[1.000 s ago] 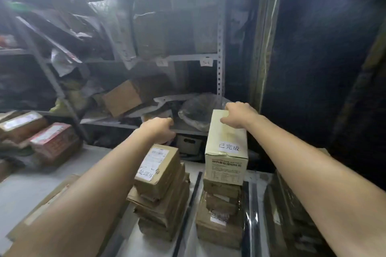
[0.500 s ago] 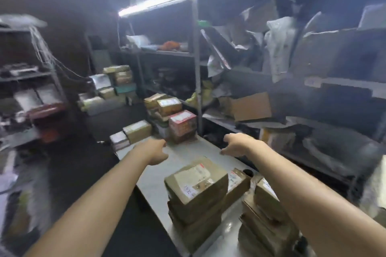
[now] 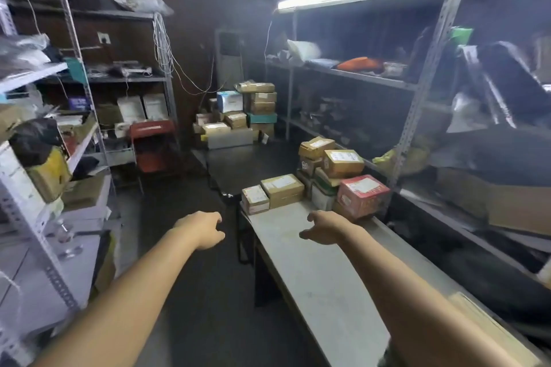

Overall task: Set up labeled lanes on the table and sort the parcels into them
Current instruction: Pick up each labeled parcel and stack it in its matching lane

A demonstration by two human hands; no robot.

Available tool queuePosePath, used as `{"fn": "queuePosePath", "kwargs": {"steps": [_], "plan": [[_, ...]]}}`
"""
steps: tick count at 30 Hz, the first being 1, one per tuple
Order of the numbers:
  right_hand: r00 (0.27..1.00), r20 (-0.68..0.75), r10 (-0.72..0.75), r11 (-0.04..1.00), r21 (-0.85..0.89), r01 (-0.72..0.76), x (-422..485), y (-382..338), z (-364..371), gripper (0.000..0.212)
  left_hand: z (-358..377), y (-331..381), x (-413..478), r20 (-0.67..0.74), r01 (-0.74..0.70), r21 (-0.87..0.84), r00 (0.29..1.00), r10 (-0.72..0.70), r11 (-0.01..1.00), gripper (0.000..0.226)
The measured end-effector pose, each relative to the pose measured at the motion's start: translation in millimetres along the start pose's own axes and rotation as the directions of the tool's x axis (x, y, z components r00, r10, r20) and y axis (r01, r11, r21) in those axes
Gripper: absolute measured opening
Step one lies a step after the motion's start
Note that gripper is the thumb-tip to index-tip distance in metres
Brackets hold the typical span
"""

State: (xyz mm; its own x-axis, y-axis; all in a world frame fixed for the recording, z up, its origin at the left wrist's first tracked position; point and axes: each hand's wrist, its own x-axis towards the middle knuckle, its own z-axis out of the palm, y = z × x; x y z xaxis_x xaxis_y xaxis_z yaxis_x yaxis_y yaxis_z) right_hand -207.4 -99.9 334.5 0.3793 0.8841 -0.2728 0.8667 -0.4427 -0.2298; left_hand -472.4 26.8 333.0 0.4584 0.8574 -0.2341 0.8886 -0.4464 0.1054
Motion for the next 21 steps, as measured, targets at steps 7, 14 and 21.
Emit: {"fn": "queuePosePath", "kwargs": {"steps": [7, 14, 21], "plan": [[0.999, 0.047, 0.008, 1.000, 0.003, -0.008, 118.2, -25.9, 16.3, 0.065, 14.1, -44.8, 105.4, 0.071, 0.043, 0.022, 0.997, -0.044, 0.999, 0.048], [0.999, -0.031, 0.036, 0.991, 0.130, -0.032, 245.1, 18.0, -20.9, 0.053, -10.6, -8.1, 255.0, 0.074, -0.026, 0.081, 0.997, 0.020, 0.996, 0.047], [0.963, -0.097, 0.253, 0.897, 0.397, -0.196, 328.0, 97.5, -71.4, 0.027, -53.7, 92.2, 392.5, 0.032, -0.232, -0.022, 0.972, 0.233, 0.972, 0.040]]}}
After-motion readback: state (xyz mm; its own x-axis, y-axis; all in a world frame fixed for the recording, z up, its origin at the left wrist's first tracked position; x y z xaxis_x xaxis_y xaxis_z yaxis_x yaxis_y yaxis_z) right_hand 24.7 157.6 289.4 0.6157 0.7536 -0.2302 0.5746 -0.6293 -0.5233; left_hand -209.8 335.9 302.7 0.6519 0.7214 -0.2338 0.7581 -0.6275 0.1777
